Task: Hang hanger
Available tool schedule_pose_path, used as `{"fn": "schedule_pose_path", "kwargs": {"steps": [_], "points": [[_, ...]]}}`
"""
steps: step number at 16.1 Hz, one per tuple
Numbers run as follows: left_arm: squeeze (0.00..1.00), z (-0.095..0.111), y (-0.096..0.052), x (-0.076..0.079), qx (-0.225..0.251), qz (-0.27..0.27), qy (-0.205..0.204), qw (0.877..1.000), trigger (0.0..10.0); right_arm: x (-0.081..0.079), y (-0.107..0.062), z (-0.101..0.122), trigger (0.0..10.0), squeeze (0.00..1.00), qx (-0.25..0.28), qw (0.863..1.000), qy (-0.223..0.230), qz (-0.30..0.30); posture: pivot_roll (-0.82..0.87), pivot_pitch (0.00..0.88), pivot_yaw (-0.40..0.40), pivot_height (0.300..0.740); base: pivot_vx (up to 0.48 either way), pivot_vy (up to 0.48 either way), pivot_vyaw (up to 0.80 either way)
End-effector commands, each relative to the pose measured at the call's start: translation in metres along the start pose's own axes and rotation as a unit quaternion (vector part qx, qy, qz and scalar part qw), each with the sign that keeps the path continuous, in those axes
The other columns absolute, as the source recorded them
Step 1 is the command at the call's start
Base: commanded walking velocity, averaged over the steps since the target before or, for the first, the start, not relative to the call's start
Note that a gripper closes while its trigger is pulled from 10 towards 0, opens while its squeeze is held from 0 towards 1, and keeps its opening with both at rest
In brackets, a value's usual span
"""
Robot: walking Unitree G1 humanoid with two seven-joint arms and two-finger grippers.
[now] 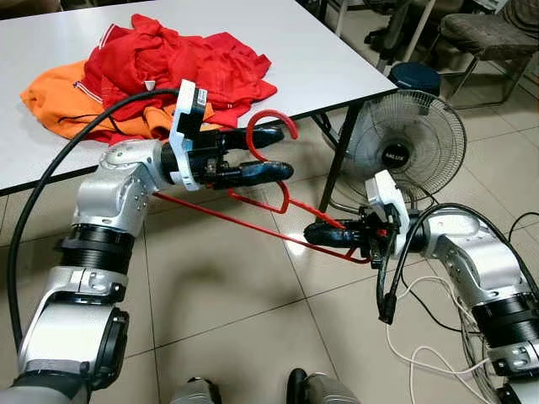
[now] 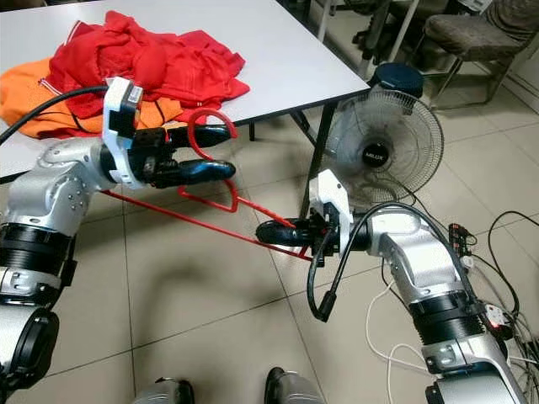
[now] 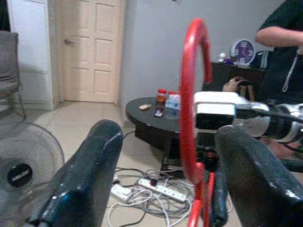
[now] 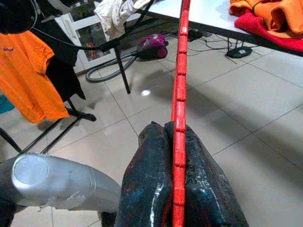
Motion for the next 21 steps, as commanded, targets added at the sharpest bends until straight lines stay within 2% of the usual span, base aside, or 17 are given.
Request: {"fn": "schedule_pose_path", "kwargs": {"steps": [1, 10, 17, 21], "points": [[0.0, 0.001, 0.003, -0.003, -0.012, 0.004, 0.013, 1.0, 0.0, -0.004, 0.001, 0.005, 0.0, 0.0, 0.003, 1.0, -0.014, 0.007, -0.17, 0.12, -0.038, 0.74, 0.0, 0.0, 0.0], [0.0, -0.004, -0.003, -0.001, -0.026, -0.014, -0.013, 0.999, 0.0, -0.003, -0.002, 0.007, 0.0, 0.0, 0.004, 1.0, -0.013, 0.002, -0.17, 0.126, -0.033, 0.74, 0.0, 0.0, 0.0], [0.0, -0.004, -0.018, 0.005, -0.053, -0.052, -0.04, 0.996, 0.0, -0.01, -0.004, 0.005, 0.0, 0.0, -0.001, 1.0, -0.021, 0.019, -0.17, 0.134, -0.029, 0.74, 0.0, 0.0, 0.0], [0.0, -0.004, -0.019, 0.01, -0.055, -0.073, -0.054, 0.994, 0.0, -0.013, -0.006, 0.003, 0.0, 0.0, -0.007, 0.999, -0.023, 0.029, -0.17, 0.134, -0.027, 0.74, 0.0, 0.0, 0.0]]}}
Point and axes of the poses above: a point about 5 cm out from each wrist's last joint towards the gripper, its own y axis pointing out of the wrist towards the gripper, its own z axis along the axis of the wrist's last joint, x = y × z, the point moved 5 cm from there along y, pointing out of the wrist towards the gripper
